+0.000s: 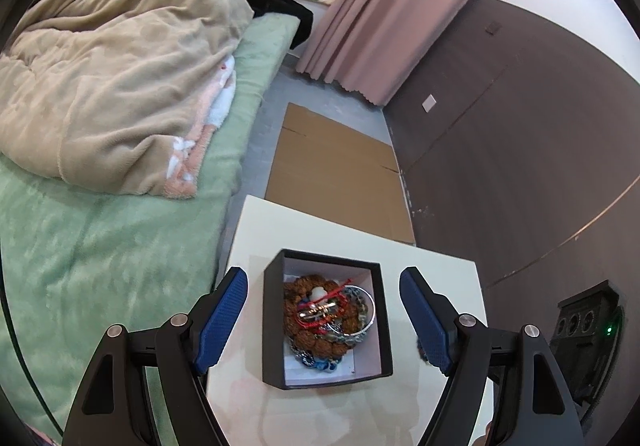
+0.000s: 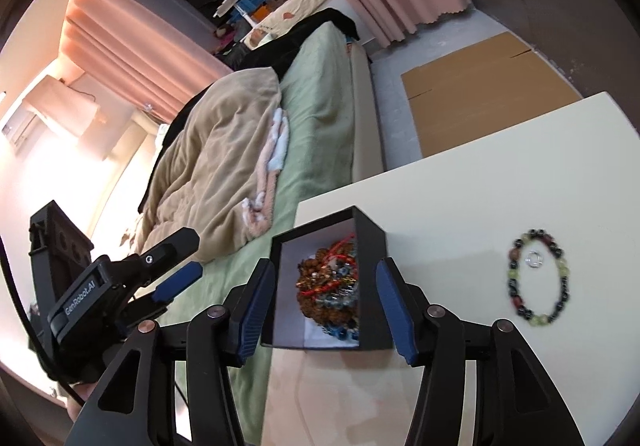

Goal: Organize jewelry
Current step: 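Move both open tools toward the black-and-green bead bracelet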

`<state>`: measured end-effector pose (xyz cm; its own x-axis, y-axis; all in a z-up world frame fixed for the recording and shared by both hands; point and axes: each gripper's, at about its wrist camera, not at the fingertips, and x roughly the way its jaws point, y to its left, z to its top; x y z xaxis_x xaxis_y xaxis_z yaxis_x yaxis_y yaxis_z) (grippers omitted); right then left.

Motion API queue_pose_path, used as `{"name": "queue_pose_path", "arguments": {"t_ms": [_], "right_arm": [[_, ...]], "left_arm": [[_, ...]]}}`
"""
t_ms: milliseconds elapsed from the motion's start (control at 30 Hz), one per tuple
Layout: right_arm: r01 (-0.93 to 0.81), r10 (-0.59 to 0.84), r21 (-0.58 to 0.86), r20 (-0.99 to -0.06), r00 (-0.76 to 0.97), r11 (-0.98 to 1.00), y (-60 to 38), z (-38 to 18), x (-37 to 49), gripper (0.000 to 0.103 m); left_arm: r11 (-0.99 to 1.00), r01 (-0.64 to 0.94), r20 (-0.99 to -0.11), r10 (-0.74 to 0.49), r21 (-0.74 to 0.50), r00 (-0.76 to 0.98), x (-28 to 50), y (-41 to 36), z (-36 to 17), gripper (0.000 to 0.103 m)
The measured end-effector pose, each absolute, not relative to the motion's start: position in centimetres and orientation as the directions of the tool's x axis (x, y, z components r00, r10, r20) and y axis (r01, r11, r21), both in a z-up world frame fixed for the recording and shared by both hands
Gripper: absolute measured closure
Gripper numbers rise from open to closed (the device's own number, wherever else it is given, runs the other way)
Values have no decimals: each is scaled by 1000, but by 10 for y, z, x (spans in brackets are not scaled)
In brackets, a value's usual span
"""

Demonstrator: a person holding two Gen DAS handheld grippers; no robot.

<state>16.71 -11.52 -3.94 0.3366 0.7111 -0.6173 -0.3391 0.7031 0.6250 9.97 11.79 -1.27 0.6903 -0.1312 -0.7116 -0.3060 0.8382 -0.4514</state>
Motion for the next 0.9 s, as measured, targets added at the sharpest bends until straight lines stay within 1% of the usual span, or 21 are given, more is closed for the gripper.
{"name": "queue_pose_path", "arguments": {"t_ms": [167, 333, 467, 600, 667, 700, 733, 800, 867, 900], "right_arm": [[-309, 674, 600, -644, 362, 738, -128, -40, 163, 49], [-240, 620, 575, -681, 389, 782, -148, -44, 160, 48], [-188, 598, 575, -700, 389, 796, -164, -47, 157, 48], [-164, 566, 552, -720, 401, 818, -177, -45, 154, 48], [-154, 553, 542, -726, 408, 826, -183, -43, 152, 48], [-146, 545, 537, -732, 408, 831, -188, -43, 151, 45], [-140, 541, 535, -733, 412, 833, -191, -42, 150, 37], [-121, 528, 533, -733, 430, 838, -201, -40, 150, 27], [-97, 506, 524, -736, 450, 846, -212, -38, 149, 22], [-86, 500, 523, -737, 456, 848, -217, -37, 149, 17]], "left_arm": [[853, -283, -716, -140, -437, 683, 99, 102, -12, 24], [867, -254, -718, -156, -429, 678, 101, 86, -15, 24], [894, -227, -713, -133, -386, 688, 100, 69, -14, 24], [906, -203, -711, -136, -371, 690, 101, 51, -14, 24], [911, -193, -705, -136, -366, 696, 100, 42, -13, 22], [912, -189, -702, -136, -365, 699, 101, 38, -13, 20], [913, -184, -699, -137, -365, 702, 101, 34, -13, 16], [916, -177, -693, -136, -361, 708, 101, 25, -12, 13], [919, -167, -691, -139, -356, 710, 101, 16, -13, 10], [922, -159, -692, -142, -352, 708, 103, 12, -13, 9]]}}
